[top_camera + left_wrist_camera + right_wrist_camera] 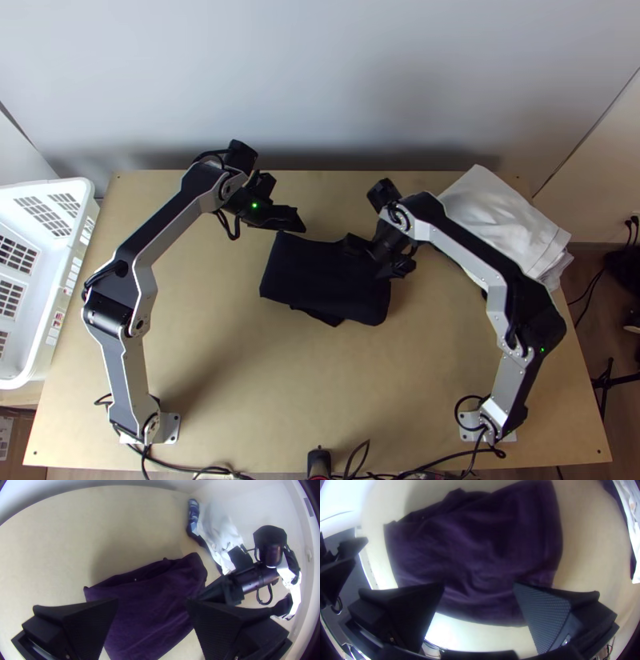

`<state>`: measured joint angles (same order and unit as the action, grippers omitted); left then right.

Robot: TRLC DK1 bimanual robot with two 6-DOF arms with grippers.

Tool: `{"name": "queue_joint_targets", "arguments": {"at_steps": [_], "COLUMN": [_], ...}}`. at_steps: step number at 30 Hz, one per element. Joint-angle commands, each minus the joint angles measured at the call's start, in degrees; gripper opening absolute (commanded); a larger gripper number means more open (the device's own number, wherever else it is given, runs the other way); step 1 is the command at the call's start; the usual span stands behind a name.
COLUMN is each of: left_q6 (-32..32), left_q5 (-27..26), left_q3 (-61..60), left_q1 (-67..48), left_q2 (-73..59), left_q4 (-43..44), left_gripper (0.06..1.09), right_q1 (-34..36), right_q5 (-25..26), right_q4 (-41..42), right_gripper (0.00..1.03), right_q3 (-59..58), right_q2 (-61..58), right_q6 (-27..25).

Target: Fold the t-shirt

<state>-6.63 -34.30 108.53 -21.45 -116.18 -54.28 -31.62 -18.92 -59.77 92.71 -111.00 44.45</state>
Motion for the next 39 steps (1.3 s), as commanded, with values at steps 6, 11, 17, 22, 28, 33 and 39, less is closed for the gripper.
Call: {"name": "queue_joint_targets", "arguments": {"at_steps": [6, 11, 17, 22, 28, 33, 39], "left_q6": [0.0, 0.0, -0.5, -0.3, -0.2, 0.3, 3.1], "left_q5": [-0.1, -0.1, -0.1, -0.1, 0.6, 3.7, 9.1], "left_q3": [0.2, 0.1, -0.6, -3.6, -5.4, -8.8, -14.7], "left_q1": [0.0, 0.2, 0.0, -1.0, -3.9, -6.4, -9.4], "left_q2": [0.7, 0.7, 2.5, 6.0, 7.1, 6.9, 7.4], "left_q4": [0.1, 0.0, -0.7, -0.7, -0.2, 2.8, 6.4], "left_gripper": [1.04, 1.04, 1.04, 1.04, 1.04, 1.04, 1.04], "right_q1": [-6.5, -4.9, -2.2, 4.1, 16.1, 21.2, 23.0], "right_q5": [-3.9, -3.7, -2.9, -3.0, -9.0, -12.9, -18.1], "right_q4": [0.2, 7.2, 7.8, 8.9, 17.2, 28.5, 37.2], "right_gripper": [0.97, 0.97, 0.97, 0.97, 0.97, 0.97, 0.97], "right_q3": [-6.4, -8.9, -5.3, -8.4, -24.2, -35.8, -40.9], "right_q2": [-0.1, -3.8, 2.7, 13.1, 18.8, 21.0, 18.5], "right_q6": [1.2, 0.8, 0.6, -0.9, -5.6, -8.4, -8.6]}}
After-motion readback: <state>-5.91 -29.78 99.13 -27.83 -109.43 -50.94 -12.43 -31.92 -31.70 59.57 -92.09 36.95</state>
